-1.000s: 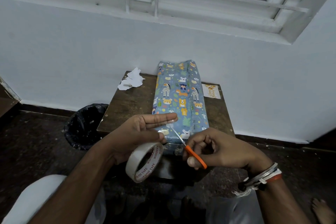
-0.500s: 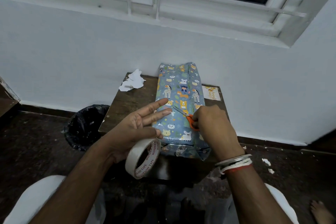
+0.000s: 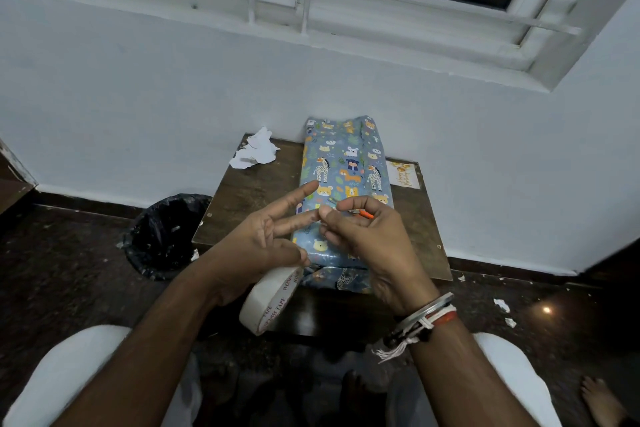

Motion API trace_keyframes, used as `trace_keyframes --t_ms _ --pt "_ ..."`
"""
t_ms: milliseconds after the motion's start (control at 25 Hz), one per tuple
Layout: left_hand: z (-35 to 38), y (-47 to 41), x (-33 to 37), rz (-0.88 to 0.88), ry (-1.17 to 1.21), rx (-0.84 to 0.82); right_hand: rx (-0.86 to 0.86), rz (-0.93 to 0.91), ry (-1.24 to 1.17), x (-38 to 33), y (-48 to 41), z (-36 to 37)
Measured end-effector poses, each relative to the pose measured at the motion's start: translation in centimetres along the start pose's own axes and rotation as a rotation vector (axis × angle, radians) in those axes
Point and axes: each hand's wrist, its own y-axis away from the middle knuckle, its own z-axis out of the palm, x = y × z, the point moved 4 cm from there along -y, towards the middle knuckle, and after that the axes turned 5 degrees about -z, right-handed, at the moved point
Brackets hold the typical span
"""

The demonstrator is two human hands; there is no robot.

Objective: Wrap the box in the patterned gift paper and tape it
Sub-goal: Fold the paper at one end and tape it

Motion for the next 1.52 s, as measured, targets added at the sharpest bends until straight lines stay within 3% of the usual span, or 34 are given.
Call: trace_keyframes --t_ms 160,360,640,1080,1200,1320,1520 --pt "0.1 0.2 -0.4 0.003 -0.069 -0.019 0.014 -0.055 -0.051 0.6 0.7 -0.1" --pt "-0.8 1.0 -0.4 -0.015 -0.111 0.032 0.091 -0.25 0.004 2.7 3.4 -0.8" --pt "-1.9 0.4 -1.9 -0.077 -0.185 0.054 0.149 -0.292 0.044 9.1 5.2 -1.4" --pt "-2.1 0.2 -2.5 -0.145 -0.187 0.078 0.345 -0.398 0.04 10.6 3.9 -0.8" --pt "-2.3 0.1 -2.8 -0.157 -0.176 0.07 0.412 -0.407 0.133 10.4 4.0 -0.6" --pt "-2.4 0.1 -3.1 -0.163 -0.156 0.049 0.425 -0.426 0.383 9.7 4.2 -1.3" --pt "-1.9 0.4 -2.4 -0.146 -0.129 0.065 0.327 -0.472 0.642 9.0 4.1 -1.6"
